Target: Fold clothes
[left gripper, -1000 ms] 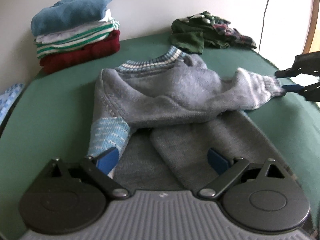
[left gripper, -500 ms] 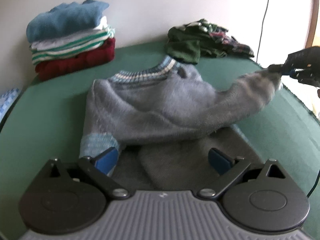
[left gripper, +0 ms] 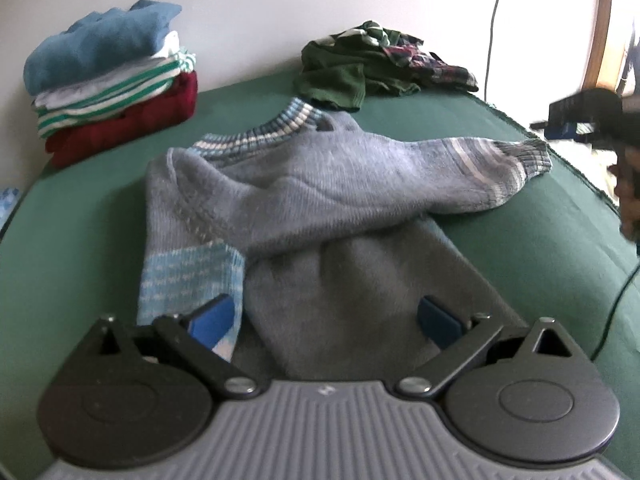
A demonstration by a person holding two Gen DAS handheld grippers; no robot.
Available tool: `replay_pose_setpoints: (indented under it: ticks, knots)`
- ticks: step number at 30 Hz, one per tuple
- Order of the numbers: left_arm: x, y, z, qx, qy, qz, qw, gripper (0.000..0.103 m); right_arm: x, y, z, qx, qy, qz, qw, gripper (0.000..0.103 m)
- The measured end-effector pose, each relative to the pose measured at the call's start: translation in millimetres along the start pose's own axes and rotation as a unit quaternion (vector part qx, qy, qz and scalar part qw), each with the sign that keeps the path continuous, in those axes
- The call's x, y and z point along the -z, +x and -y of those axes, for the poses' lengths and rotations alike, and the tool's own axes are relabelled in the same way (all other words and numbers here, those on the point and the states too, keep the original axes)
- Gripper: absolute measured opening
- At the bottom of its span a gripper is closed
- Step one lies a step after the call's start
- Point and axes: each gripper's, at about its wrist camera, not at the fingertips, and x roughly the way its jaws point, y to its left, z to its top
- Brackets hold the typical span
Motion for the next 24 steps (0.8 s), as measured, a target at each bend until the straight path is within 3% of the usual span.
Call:
replay_pose_setpoints:
  ticks: [2, 3, 5, 8, 11, 14, 16, 18, 20, 24]
  knots:
    - [4, -2, -2, 0.0, -0.011, -0.002, 0.9999, 0.099, -10, -8, -25, -0.07, -0.04, 0.015, 0.997, 0.027]
    - [7, -3, -3, 0.0, -0.016, -0.002, 0.9999, 0.099, -10, -5, -44, -0.115, -0.069, -0.003, 0.991, 0.03]
    - [9, -4, -2, -0.002, -0.017, -0.002, 0.9998, 0.099, -10, 2, -81, -0.203, -0.125, -0.041, 0.97, 0.034]
    - [10, -5, 1, -0.004, -0.012, -0.002, 0.9999, 0.099, 8, 21, -130, -0.263, -0.183, -0.08, 0.944, 0.038]
    - [13, -6, 0, -0.003, -0.015, -0.003, 0.9999, 0.099, 26, 40, -168, -0.288, -0.23, -0.106, 0.923, 0.039]
    - [17, -8, -1, -0.002, -0.021, -0.002, 0.9998, 0.1, 35, 57, -183, -0.309, -0.247, -0.144, 0.907, 0.037]
    - [18, -8, -1, -0.001, -0.026, 0.0, 0.9997, 0.1, 35, 54, -182, -0.312, -0.269, -0.151, 0.899, 0.008]
    - [19, -7, -1, 0.0, -0.029, 0.001, 0.9996, 0.102, 34, 50, -182, -0.314, -0.291, -0.156, 0.89, 0.003]
    - [18, -6, 0, 0.001, -0.03, 0.001, 0.9996, 0.102, 28, 41, -176, -0.313, -0.291, -0.142, 0.893, 0.002]
    - [15, -3, 3, 0.003, -0.031, 0.001, 0.9995, 0.102, 27, 49, -169, -0.267, -0.281, -0.128, 0.913, 0.001]
